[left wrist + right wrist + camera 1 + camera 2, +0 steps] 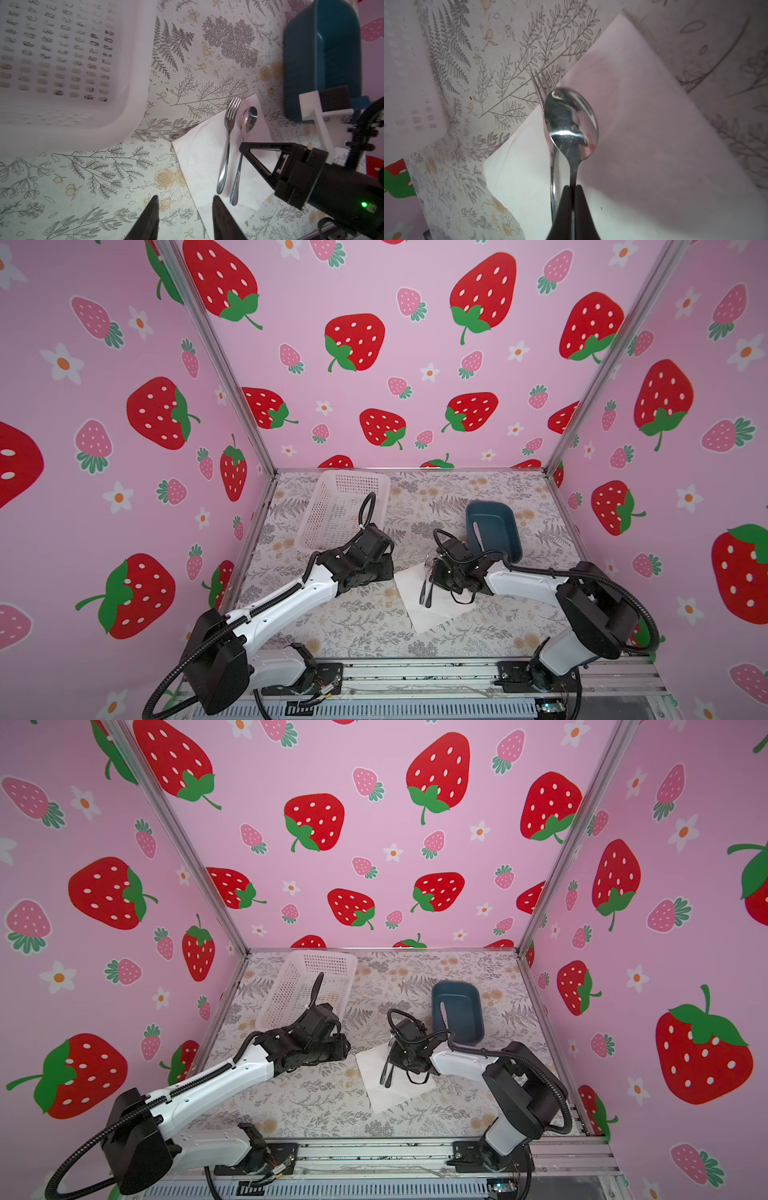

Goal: Place the utensils on the paper napkin and roll it up
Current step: 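Lift the spoon with the right gripper and carry it over the napkin, then lower the spoon beside the fork and open the right gripper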

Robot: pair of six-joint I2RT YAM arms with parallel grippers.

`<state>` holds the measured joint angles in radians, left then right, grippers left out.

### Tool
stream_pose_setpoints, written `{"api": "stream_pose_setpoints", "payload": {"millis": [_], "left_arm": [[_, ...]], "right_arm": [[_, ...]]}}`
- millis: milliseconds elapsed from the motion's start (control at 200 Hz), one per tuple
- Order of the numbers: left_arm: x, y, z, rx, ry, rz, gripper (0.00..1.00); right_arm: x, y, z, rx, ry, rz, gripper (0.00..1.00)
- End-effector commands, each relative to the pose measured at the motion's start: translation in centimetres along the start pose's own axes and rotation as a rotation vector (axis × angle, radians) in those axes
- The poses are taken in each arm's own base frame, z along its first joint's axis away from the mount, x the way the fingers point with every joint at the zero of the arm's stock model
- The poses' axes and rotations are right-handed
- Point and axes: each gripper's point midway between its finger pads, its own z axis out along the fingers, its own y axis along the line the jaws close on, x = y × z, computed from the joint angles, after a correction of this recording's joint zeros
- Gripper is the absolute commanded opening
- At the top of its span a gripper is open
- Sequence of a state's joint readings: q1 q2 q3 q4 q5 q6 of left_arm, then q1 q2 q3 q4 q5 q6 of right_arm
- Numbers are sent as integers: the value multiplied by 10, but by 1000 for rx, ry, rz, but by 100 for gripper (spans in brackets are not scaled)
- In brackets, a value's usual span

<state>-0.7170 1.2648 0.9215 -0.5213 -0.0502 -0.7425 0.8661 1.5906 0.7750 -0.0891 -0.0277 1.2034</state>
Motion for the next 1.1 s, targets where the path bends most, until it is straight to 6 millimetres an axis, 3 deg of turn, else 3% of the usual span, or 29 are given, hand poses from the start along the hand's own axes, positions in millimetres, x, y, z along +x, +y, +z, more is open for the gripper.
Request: {"api": "stream_pose_setpoints", "payload": {"millis": [0,245,440,555,690,860,1091], "left_arm": [[0,1,0,3,1,-12,43],[-2,-4,-3,25,3,-9,44],[-3,-8,-4,44,6,-4,48],[-4,-12,-7,68,-4,3,50],[-4,-23,-7,129,8,29,53],[0,-43,1,209,52,53,55],[11,-64,21,238,157,91,53]], "right_arm": [[-1,0,4,5,-8,6,5],[0,2,2,-2,17,-14,10],[-5,7,-12,-24,-3,-33,19],[-17,11,-33,-46,-68,-54,25],[-52,18,-80,-45,-238,-118,37],[-103,-23,-126,23,-401,-121,42],[-141,-86,-125,101,-310,-135,39]]}}
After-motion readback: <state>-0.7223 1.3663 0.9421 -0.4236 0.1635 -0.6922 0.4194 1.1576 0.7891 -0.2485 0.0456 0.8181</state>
